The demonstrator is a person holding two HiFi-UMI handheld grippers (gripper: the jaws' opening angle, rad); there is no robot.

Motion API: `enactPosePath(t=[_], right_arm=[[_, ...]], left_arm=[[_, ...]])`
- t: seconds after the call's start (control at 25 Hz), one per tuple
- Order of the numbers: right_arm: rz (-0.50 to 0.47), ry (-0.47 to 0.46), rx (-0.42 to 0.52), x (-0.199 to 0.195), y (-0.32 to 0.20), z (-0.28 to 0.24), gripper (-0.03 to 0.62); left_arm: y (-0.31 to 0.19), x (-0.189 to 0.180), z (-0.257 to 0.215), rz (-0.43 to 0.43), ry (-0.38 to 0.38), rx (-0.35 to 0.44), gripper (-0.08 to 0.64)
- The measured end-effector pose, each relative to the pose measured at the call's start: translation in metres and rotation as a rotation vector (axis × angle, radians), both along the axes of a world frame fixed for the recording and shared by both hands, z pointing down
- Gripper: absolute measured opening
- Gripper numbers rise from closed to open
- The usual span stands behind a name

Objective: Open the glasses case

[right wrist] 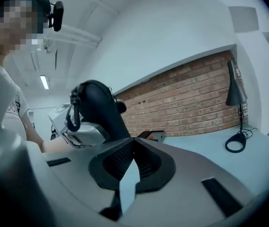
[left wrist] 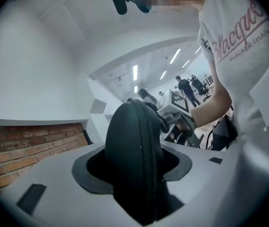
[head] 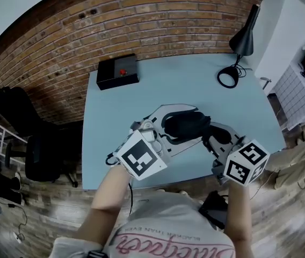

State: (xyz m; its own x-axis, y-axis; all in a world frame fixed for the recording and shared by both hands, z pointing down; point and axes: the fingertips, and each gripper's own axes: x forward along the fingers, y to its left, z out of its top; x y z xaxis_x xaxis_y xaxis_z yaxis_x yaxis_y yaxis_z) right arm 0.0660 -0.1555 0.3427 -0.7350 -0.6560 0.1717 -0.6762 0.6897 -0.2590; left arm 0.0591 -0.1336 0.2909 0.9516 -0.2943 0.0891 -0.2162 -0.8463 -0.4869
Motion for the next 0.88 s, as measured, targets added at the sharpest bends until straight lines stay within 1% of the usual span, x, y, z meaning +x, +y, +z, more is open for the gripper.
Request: enactPosePath(t=[0.08,0.12,0.2,0.32,0.4,0.48,0.52,0.6,0.68,0.76,0.8,0.88], right_arm=[[0.024,-0.031,0.064,0.009,0.0,-0.013,0.018],[0.035,-0.031,0.099,0.013,0.0,-0.019,0.018],[0.047,0.011,0.165,0.017,0.002,-0.026,0.018],[0.021,0.105,0.253,0.013,0.008,-0.032,0.02],[-0.006,0.171,0.308,0.006,0.011,-0.035,0.026],[-0.039,0.244,0.358,-0.003,0.014,-0.035,0.05],[-0.054,0.278,0.38,-0.007,0.015,-0.035,0.071],[-0.074,0.34,0.436,-0.014,0.016,-0.038,0.08],[-0.092,0.43,0.495,-0.018,0.017,-0.037,0.08],[-0.116,0.517,0.512,-0.02,0.018,-0.03,0.078],[-0.132,0.543,0.514,-0.022,0.019,-0.027,0.078],[-0.16,0.559,0.538,-0.027,0.021,-0.024,0.072]], left_arm=[[-0.004,-0.003,0.009,-0.024,-0.039,-0.003,0.252],[-0.006,-0.004,0.013,-0.034,-0.05,-0.009,0.252],[-0.009,-0.007,0.019,-0.046,-0.057,-0.02,0.252],[-0.013,-0.008,0.024,-0.048,-0.061,-0.043,0.253],[-0.011,-0.007,0.023,-0.016,-0.057,-0.076,0.253],[-0.007,-0.006,0.023,0.029,-0.067,-0.108,0.253],[-0.006,-0.007,0.025,0.046,-0.084,-0.12,0.253],[-0.004,-0.01,0.03,0.073,-0.132,-0.13,0.253],[0.001,-0.012,0.034,0.114,-0.188,-0.138,0.253],[0.008,-0.015,0.038,0.164,-0.238,-0.152,0.253],[0.01,-0.016,0.04,0.182,-0.252,-0.16,0.253],[0.013,-0.018,0.04,0.201,-0.254,-0.174,0.253]])
